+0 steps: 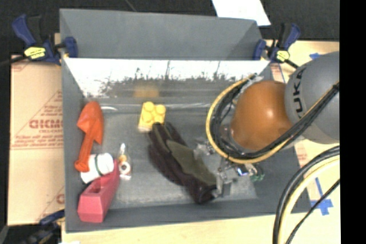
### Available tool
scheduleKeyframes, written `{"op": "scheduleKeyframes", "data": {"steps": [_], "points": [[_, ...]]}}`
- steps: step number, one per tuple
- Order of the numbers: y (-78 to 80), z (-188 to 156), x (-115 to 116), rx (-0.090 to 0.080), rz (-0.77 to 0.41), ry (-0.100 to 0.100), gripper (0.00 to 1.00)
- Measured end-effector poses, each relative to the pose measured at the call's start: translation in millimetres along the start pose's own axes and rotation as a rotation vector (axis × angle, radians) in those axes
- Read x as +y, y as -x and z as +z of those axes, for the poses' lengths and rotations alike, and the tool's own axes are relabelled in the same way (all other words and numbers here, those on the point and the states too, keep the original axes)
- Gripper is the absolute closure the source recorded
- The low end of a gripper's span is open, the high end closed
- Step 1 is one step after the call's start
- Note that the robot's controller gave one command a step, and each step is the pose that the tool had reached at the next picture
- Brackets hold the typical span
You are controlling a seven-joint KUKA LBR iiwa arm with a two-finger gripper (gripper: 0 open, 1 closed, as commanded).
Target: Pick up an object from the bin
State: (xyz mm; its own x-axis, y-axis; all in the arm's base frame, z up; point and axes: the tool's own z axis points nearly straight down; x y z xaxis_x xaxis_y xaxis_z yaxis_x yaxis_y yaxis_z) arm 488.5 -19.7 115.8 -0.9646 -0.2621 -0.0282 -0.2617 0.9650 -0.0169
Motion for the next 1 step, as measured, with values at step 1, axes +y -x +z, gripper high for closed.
{"op": "scheduleKeyframes", "data": {"steps": [1], "points": [[-8.6, -20.4, -3.2, -0.002, -0.045, -0.006, 0.00]]}}
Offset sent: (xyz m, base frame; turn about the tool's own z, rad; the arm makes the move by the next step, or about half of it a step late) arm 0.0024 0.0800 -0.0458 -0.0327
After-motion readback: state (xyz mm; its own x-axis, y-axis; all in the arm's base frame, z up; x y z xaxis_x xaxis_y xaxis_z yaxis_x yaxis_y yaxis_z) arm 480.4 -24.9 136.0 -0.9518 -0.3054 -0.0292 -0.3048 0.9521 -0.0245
